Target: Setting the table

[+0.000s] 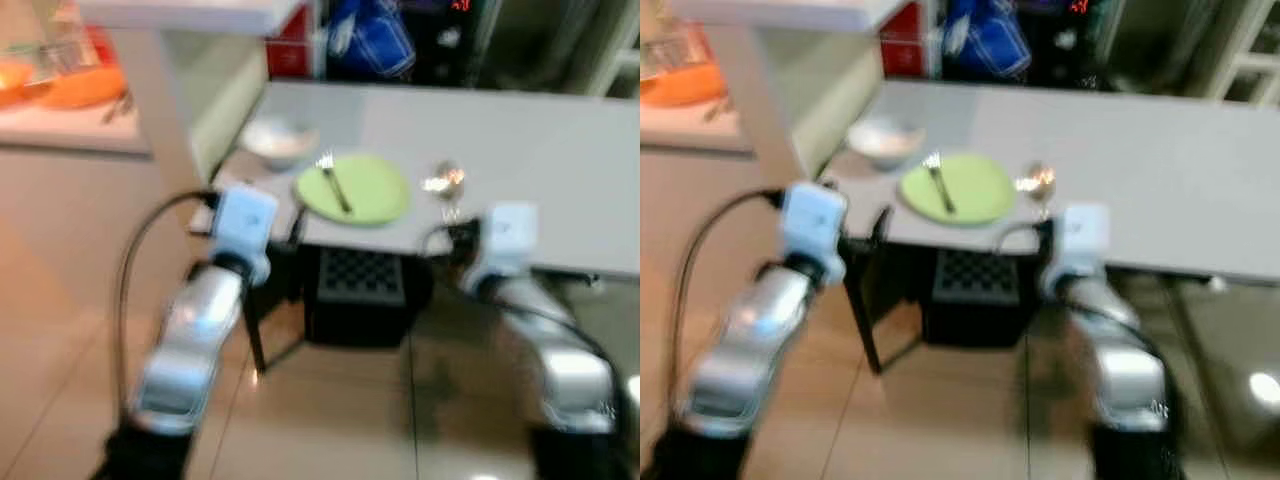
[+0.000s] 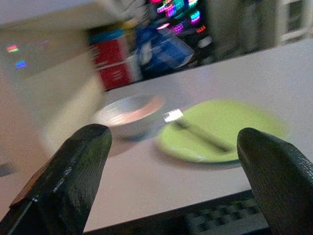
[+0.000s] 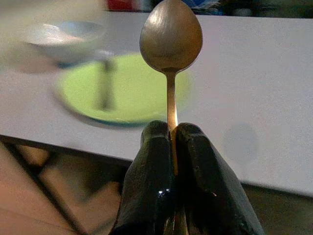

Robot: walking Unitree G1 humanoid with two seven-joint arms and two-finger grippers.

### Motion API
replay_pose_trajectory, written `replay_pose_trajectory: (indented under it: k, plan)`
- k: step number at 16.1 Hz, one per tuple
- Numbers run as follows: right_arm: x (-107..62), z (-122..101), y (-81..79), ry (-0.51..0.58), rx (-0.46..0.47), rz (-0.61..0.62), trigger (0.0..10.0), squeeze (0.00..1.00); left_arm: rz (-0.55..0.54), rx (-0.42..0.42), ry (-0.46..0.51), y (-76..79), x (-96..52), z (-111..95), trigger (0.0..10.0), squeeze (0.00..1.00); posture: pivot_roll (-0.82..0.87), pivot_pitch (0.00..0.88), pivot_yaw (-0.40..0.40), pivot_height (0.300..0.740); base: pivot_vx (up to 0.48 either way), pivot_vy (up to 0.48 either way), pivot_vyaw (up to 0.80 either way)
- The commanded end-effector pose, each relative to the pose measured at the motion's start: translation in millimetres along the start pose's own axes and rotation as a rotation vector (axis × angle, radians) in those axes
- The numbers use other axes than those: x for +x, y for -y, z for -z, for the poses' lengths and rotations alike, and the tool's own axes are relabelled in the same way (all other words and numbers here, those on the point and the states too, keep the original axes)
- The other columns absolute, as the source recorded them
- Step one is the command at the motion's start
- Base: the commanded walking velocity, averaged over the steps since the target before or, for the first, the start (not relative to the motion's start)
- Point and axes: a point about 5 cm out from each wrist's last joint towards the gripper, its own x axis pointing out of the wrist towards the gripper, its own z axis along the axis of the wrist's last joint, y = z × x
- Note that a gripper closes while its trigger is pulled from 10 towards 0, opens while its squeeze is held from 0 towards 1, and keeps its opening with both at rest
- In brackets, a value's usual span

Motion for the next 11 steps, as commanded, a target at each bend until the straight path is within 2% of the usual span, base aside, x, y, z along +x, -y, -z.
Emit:
replay_pose_trajectory:
  k: [1,11]
  plan:
    - [-2.9,-1.2,11.5,0.001,-0.013,0.043,10.0,0.00,0.035,-0.012,0.026,7.6,3.1,-6.3,10.0,0.00,-0.01,0.000,-0.005,0.740,0.356,0.000,0.00]
    - [-2.3,-1.2,12.7,0.002,-0.011,0.044,10.0,0.00,0.047,-0.017,0.028,10.2,4.5,-3.8,10.0,0.00,-0.01,0.000,-0.009,0.740,0.359,0.000,0.00]
